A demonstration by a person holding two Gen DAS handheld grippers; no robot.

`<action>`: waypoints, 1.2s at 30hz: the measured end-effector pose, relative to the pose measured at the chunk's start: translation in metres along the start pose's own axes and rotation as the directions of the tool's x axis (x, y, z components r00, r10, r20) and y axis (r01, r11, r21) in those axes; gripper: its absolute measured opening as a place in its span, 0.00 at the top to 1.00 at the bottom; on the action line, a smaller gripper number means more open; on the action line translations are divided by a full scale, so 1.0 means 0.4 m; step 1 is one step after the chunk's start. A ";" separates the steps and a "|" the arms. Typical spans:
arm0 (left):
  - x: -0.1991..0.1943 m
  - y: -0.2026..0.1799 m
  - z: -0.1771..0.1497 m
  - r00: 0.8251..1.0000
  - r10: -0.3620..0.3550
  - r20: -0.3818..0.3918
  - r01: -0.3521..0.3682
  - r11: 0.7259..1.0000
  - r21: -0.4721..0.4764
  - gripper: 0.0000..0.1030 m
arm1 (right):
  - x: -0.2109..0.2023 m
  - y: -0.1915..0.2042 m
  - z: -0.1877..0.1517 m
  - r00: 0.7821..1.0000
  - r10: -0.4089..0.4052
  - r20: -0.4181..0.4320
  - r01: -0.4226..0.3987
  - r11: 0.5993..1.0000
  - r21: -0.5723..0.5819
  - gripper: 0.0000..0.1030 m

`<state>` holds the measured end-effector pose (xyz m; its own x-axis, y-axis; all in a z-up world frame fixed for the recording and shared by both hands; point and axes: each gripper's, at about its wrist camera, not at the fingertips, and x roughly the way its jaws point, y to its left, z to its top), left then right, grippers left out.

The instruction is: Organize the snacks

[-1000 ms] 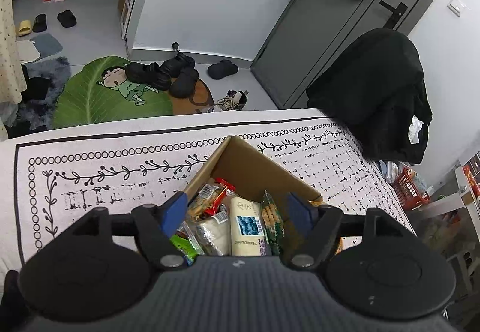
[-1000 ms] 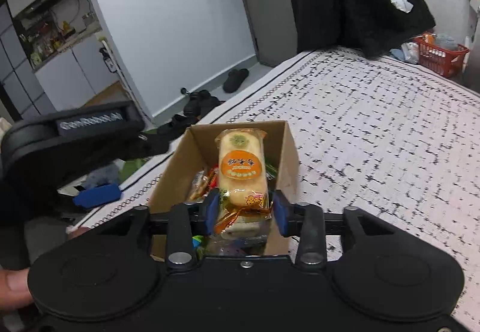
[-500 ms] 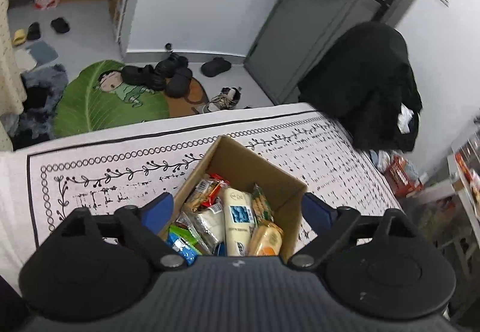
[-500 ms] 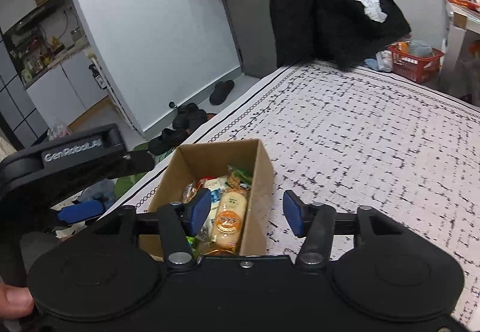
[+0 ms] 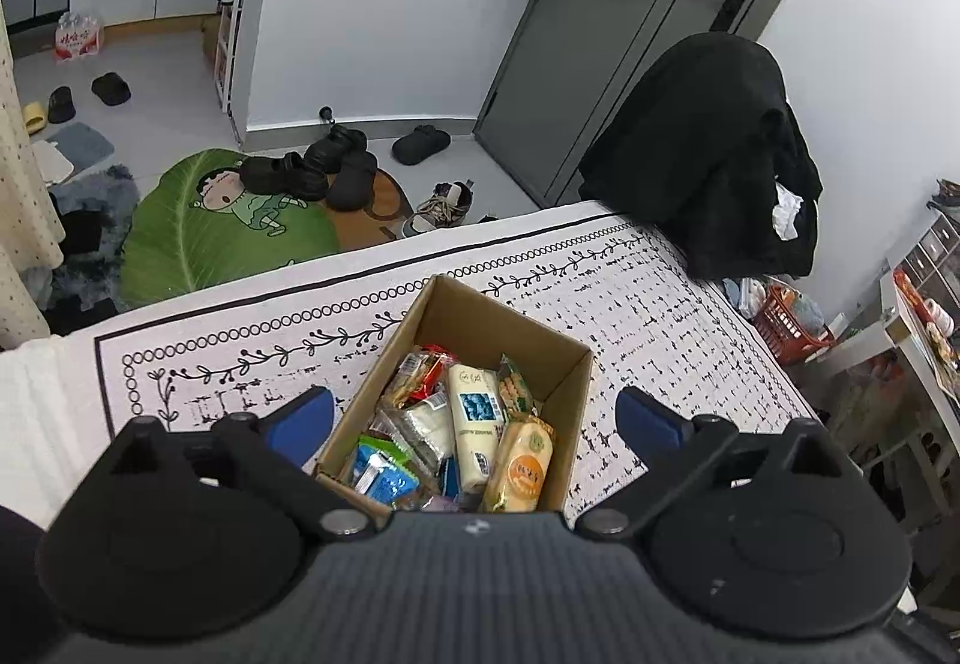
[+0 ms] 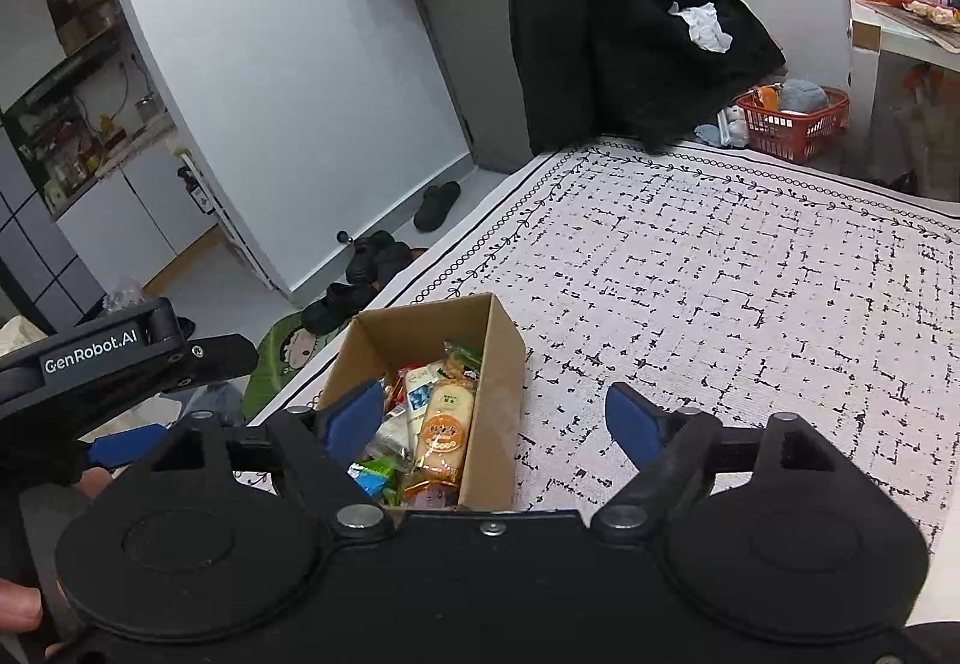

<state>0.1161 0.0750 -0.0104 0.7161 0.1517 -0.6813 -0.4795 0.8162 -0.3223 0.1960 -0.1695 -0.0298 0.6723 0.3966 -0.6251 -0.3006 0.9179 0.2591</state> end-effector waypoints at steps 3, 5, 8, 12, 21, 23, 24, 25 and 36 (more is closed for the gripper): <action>-0.026 -0.006 -0.005 1.000 -0.002 0.000 0.002 1.000 0.017 0.01 | -0.022 0.000 -0.001 1.000 0.009 0.004 -0.009 1.000 0.000 0.17; -0.040 -0.008 -0.010 1.000 -0.003 -0.002 0.003 1.000 0.029 0.00 | -0.036 -0.003 -0.002 1.000 0.013 0.006 -0.013 1.000 0.002 0.15; -0.061 -0.012 -0.019 1.000 -0.001 -0.009 0.001 0.999 0.050 0.00 | -0.056 -0.009 -0.006 1.000 0.018 0.010 -0.018 1.000 0.010 0.12; -0.094 -0.015 -0.030 1.000 0.004 -0.004 -0.004 0.997 0.077 0.00 | -0.089 -0.019 -0.013 1.000 0.024 0.020 -0.024 1.000 0.014 0.07; -0.166 -0.013 -0.065 1.000 0.005 -0.001 -0.005 0.993 0.120 0.00 | -0.157 -0.028 -0.023 0.998 0.050 0.040 -0.050 0.999 -0.014 0.00; -0.186 -0.014 -0.073 1.000 0.007 0.010 -0.008 0.990 0.138 0.00 | -0.170 -0.027 -0.028 0.998 0.056 0.042 -0.055 0.998 -0.023 0.00; -0.195 -0.016 -0.076 1.000 0.005 0.013 -0.007 0.989 0.146 0.00 | -0.174 -0.025 -0.031 0.997 0.057 0.041 -0.056 0.998 -0.025 0.00; -0.204 -0.017 -0.080 1.000 0.003 0.014 -0.005 0.989 0.151 0.00 | -0.179 -0.025 -0.035 0.997 0.059 0.040 -0.058 0.998 -0.028 0.00; -0.304 -0.013 -0.135 0.999 -0.023 0.036 0.014 0.975 0.221 0.00 | -0.252 -0.038 -0.075 0.998 0.055 0.038 -0.052 0.996 -0.067 0.00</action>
<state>0.0043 0.0222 0.0386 0.7444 0.1530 -0.6500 -0.3451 0.9215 -0.1784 0.1125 -0.2239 0.0070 0.6803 0.4464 -0.5813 -0.3798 0.8930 0.2413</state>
